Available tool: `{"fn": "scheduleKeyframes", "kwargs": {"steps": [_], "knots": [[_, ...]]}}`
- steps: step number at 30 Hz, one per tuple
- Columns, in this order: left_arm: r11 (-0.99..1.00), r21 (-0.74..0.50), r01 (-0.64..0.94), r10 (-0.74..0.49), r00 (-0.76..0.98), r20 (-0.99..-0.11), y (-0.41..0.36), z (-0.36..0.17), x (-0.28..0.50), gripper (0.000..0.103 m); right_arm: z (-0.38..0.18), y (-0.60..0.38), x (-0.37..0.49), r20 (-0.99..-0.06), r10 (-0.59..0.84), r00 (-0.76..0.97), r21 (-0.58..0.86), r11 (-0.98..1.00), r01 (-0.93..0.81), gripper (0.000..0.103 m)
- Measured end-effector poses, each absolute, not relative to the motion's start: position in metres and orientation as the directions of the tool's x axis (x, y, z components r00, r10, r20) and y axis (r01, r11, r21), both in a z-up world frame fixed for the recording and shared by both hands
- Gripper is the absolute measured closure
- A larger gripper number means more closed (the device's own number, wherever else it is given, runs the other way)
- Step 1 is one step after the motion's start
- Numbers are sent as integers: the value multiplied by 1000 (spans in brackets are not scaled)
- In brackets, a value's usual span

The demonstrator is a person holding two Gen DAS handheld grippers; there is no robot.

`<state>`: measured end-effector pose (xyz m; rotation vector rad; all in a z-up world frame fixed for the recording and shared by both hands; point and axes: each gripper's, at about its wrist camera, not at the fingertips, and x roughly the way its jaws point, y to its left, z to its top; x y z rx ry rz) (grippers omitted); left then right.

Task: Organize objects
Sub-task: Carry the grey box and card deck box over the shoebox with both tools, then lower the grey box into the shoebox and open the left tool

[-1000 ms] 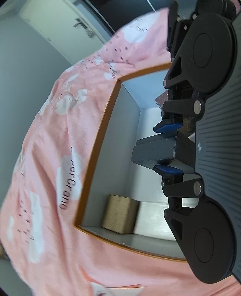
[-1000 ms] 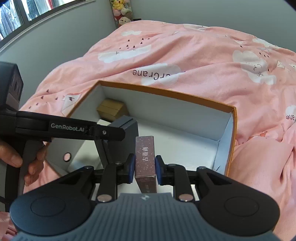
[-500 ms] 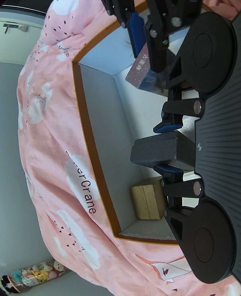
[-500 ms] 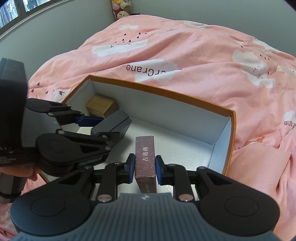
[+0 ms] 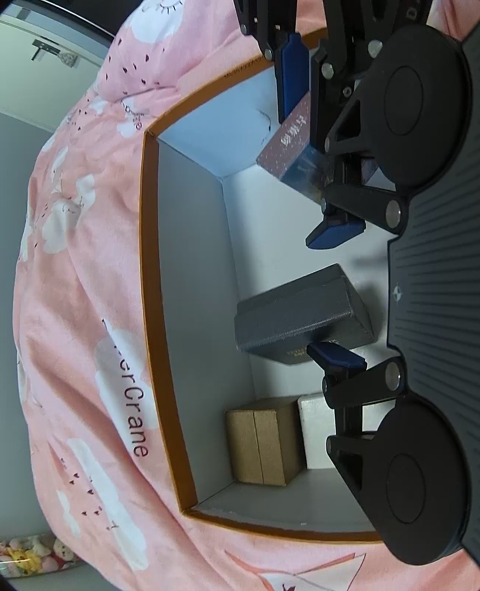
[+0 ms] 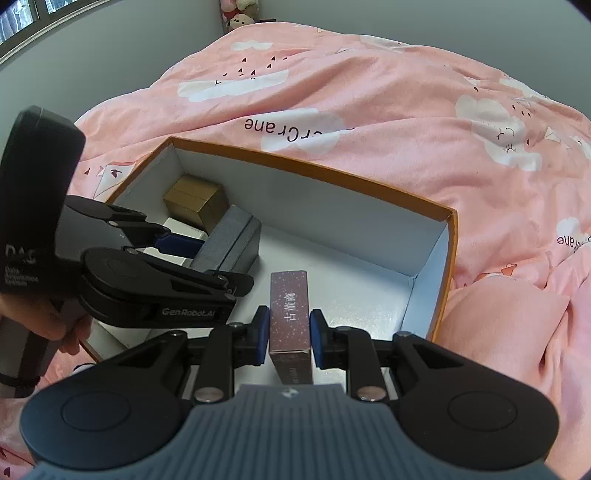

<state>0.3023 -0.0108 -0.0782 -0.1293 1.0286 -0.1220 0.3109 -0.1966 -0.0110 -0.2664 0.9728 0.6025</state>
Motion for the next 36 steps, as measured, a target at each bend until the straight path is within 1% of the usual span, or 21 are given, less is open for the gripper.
{"fn": "scheduleKeyframes", "kwargs": {"steps": [2,4,6,7,8,13,17,21,25,29,34,36], "knots": [[979,-199,49,-196,509,-838,-9,-78,302,27,-12,-197,312,-836,356,417,51,808,-588,79],[968,-242,58,-238,502,-831,-6,-78,302,22,-13,-197,312,-837,354,417,49,808,-587,79],[960,-276,50,-264,498,-826,-1,-76,301,21,-13,-197,313,-839,350,417,46,808,-587,79],[955,-292,51,-277,502,-820,0,-74,301,18,-14,-197,313,-840,349,417,44,808,-587,79],[950,-306,57,-292,504,-813,1,-73,301,17,-14,-197,313,-840,348,417,43,808,-588,79],[910,-407,78,-393,474,-788,14,-69,300,17,-14,-196,313,-842,344,415,36,804,-594,79],[871,-478,117,-477,433,-764,21,-67,301,25,-13,-199,312,-842,344,416,33,802,-596,79],[850,-508,137,-516,409,-753,18,-70,304,32,-13,-198,312,-841,344,418,31,802,-596,79],[857,-498,134,-504,418,-755,12,-79,313,47,-12,-199,313,-840,342,422,28,803,-595,79],[870,-479,116,-477,444,-758,14,-82,321,49,-12,-198,314,-838,347,421,29,799,-601,79],[908,-410,91,-404,459,-791,23,-82,327,49,-14,-195,320,-835,355,421,36,798,-602,79],[921,-381,80,-374,454,-809,27,-83,327,51,-14,-193,323,-833,360,420,41,797,-603,79]]}}
